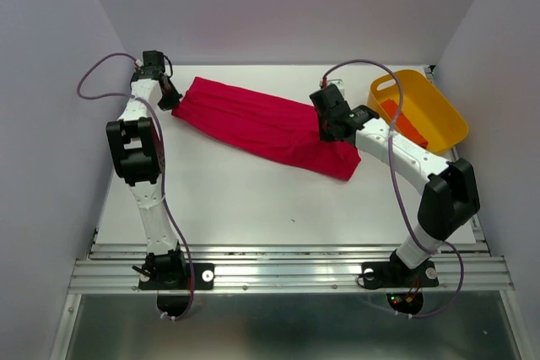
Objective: Roll the t-shirts
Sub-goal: Fold the T-shirt at the center of the board.
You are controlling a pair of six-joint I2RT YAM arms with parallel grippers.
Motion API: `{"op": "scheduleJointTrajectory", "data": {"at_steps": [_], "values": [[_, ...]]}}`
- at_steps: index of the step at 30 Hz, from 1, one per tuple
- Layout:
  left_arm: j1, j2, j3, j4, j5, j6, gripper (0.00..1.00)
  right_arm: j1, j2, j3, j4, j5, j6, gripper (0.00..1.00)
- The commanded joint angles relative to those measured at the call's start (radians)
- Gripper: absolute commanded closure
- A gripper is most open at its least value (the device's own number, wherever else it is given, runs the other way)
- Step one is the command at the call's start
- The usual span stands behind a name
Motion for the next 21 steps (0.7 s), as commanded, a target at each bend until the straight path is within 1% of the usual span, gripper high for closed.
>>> {"op": "scheduleJointTrajectory", "data": {"at_steps": [1,11,12,13,16,19,21], "values": [[0.003,0.001,0.065,-0.016,-0.004,0.022,1.0,-0.018,0.002,0.066,0.038,0.056,-0.022,0.99],[0.007,0.027,0.11,-0.03,-0.004,0.023,1.0,-0.036,0.015,0.111,0.052,0.093,-0.042,0.99],[0.007,0.029,0.114,-0.035,0.026,0.025,1.0,-0.047,0.013,0.114,0.052,0.096,-0.042,0.99],[0.007,0.027,0.122,-0.038,0.026,0.025,1.0,-0.047,0.013,0.121,0.055,0.096,-0.042,0.99],[0.007,0.015,0.133,-0.076,0.011,0.034,1.0,-0.047,0.006,0.129,0.054,0.093,-0.045,0.99],[0.008,-0.039,0.084,-0.087,-0.03,0.054,1.0,-0.047,-0.013,0.126,0.054,0.068,-0.042,0.99],[0.007,-0.072,0.006,-0.073,-0.038,0.06,1.0,-0.047,-0.027,0.111,0.052,0.048,-0.039,0.99]]}}
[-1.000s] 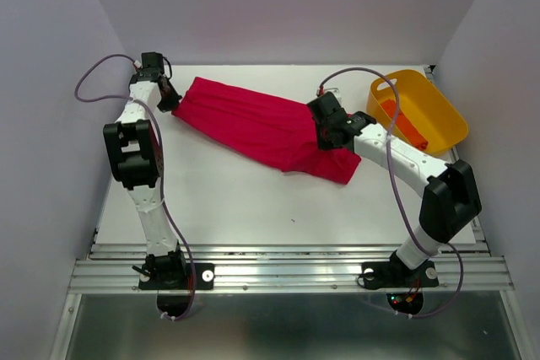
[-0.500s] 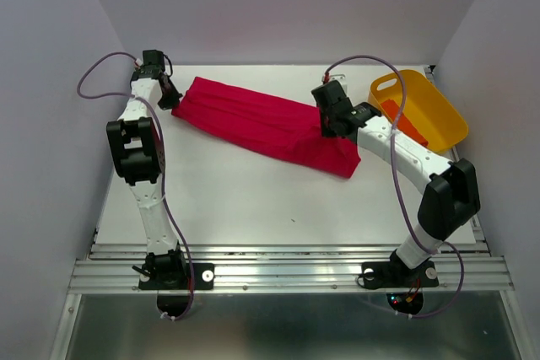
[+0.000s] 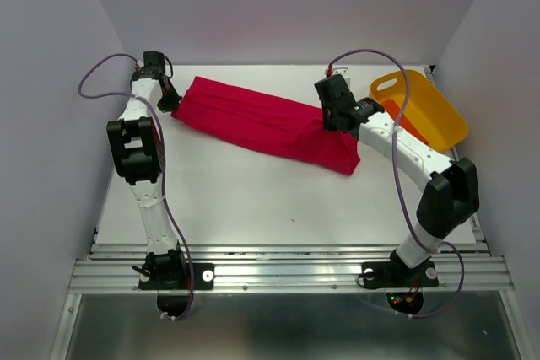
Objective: Roll the t-shirts
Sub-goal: Fold the T-shirt at the center of the board.
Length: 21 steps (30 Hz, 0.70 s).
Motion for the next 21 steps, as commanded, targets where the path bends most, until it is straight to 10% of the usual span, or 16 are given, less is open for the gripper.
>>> {"op": "scheduleJointTrajectory", "data": {"at_steps": [1,16,21], "values": [[0.007,-0.146,-0.086,-0.011,-0.037,0.04,1.0,-0.006,-0.051,0.022,0.043,-0.022,-0.002,0.99],[0.016,-0.217,-0.336,0.033,-0.066,0.025,0.94,-0.006,-0.138,-0.107,0.047,-0.095,0.035,0.99],[0.023,-0.26,-0.416,0.064,-0.078,0.003,0.39,-0.006,-0.147,-0.124,0.055,-0.098,0.034,0.99]]}}
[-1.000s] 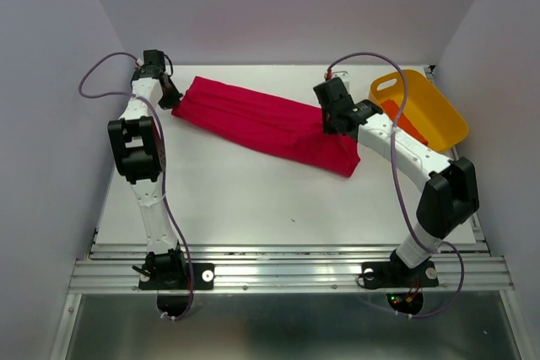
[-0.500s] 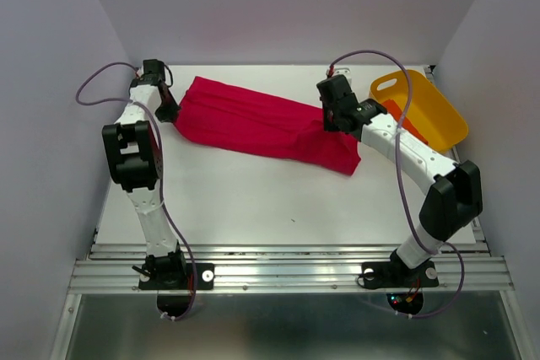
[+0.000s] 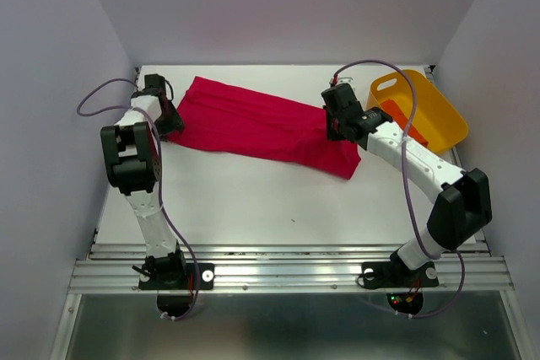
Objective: Roll the t-shirts
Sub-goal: Fold the T-shirt at the center of the board.
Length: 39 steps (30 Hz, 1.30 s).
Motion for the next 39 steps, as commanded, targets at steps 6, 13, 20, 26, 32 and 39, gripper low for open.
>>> {"op": "scheduleJointTrajectory", "data": {"at_steps": [6,13,20,26,32,39], "values": [[0.019,-0.128,-0.114,0.047,-0.06,-0.04,0.4,-0.004,-0.041,-0.007,0.05,-0.016,0.005,0.99],[0.033,-0.124,-0.147,0.087,-0.068,-0.053,0.54,-0.004,-0.04,-0.007,0.054,-0.021,0.002,0.99],[0.033,-0.107,-0.145,0.133,-0.031,-0.062,0.55,-0.004,-0.037,-0.004,0.056,-0.021,0.0,0.99],[0.033,-0.105,-0.159,0.17,-0.001,-0.062,0.55,-0.004,-0.031,-0.001,0.057,-0.022,0.003,0.99],[0.033,-0.066,-0.159,0.21,0.035,-0.073,0.66,-0.004,-0.026,0.005,0.059,-0.028,0.005,0.99],[0.033,-0.073,-0.13,0.181,0.041,-0.079,1.0,-0.004,-0.029,0.018,0.057,-0.018,-0.003,0.99]]}}
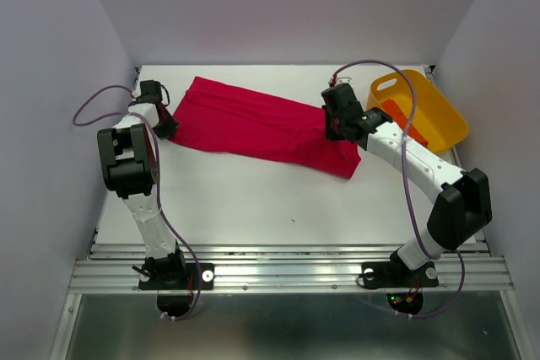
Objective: Roll the t-shirts
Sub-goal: Fold the T-shirt at the center of the board.
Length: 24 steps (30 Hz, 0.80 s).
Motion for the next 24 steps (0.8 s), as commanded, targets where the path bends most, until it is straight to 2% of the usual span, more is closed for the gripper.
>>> {"op": "scheduleJointTrajectory", "data": {"at_steps": [1,9,19,21,22,23,24], "values": [[0.004,-0.035,0.024,-0.02,0.006,-0.007,1.0,-0.004,-0.029,0.028,0.044,0.012,-0.007,0.99],[0.004,-0.09,0.097,-0.077,-0.04,-0.003,1.0,-0.004,-0.021,0.042,0.044,0.031,-0.011,0.99],[0.004,-0.109,0.076,-0.075,-0.04,0.003,1.0,-0.004,-0.026,0.038,0.044,0.035,-0.008,0.99],[0.004,-0.1,0.071,-0.083,-0.052,0.002,0.85,-0.004,-0.025,0.035,0.044,0.034,-0.007,0.99],[0.004,-0.098,0.062,-0.08,-0.065,-0.003,0.72,-0.004,-0.025,0.035,0.044,0.031,-0.004,0.99],[0.004,-0.098,0.035,-0.066,-0.066,-0.004,0.54,-0.004,-0.025,0.033,0.044,0.031,-0.004,0.99],[0.004,-0.099,0.022,-0.06,-0.065,-0.006,0.5,-0.004,-0.026,0.033,0.044,0.029,-0.004,0.99]]}}
